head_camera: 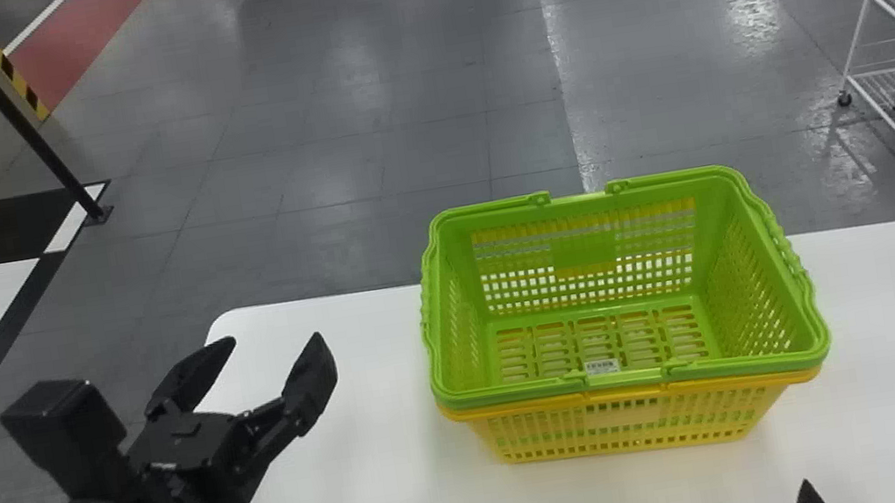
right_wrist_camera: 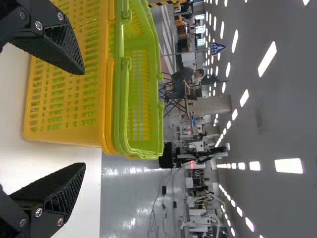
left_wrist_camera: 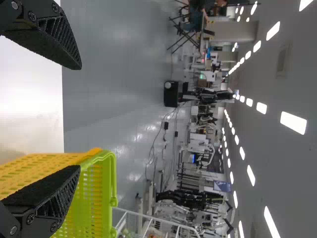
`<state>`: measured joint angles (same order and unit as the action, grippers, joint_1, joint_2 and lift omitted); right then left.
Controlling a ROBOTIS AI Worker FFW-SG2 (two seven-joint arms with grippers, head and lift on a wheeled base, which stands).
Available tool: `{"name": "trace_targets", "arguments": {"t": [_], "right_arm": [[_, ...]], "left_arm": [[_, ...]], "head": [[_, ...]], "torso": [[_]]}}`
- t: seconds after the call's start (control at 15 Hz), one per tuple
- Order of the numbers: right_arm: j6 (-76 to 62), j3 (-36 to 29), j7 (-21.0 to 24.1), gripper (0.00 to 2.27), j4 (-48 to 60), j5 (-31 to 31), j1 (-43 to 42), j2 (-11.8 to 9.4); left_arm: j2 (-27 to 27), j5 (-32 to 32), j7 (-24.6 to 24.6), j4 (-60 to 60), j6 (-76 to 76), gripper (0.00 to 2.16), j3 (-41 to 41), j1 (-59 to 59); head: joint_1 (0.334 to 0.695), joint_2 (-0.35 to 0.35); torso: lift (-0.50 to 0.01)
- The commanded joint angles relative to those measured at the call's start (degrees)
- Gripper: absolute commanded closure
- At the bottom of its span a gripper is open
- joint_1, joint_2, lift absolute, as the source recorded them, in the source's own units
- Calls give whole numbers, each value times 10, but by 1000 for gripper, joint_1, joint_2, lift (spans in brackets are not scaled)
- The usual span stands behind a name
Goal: Grasp handle with right gripper to insert into left gripper then lift and swing left to center
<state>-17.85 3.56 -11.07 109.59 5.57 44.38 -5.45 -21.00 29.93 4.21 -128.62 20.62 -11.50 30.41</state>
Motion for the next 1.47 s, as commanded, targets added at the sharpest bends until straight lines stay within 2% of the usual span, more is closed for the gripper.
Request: {"name": "trace_targets", "arguments": {"t": [0.0,0.2,0.53,0.8,0.93,1.2,1.4], "right_arm": [[18,-2,0,164,7,-3,2,0],[18,-3,0,164,10,-3,4,1],[18,-3,0,164,16,-3,6,1],[18,-5,0,164,16,-3,8,1],[18,-6,0,164,17,-3,9,1],[18,-7,0,164,18,-3,10,1],[15,-7,0,164,19,-3,15,1]], "left_arm": [[0,28,14,-3,89,97,-14,-53],[0,74,42,26,185,97,-16,-129],[0,196,73,139,347,117,-18,-248],[-4,239,94,220,426,130,-12,-320],[-11,283,109,276,463,130,-11,-352],[-11,306,125,352,481,134,9,-400],[-6,297,128,390,477,134,41,-432]], "head": [[695,178],[695,164],[695,113],[695,86],[695,72],[695,53],[695,40]], "torso": [[-93],[-93],[-93],[-93],[-93],[-93],[-93]]}}
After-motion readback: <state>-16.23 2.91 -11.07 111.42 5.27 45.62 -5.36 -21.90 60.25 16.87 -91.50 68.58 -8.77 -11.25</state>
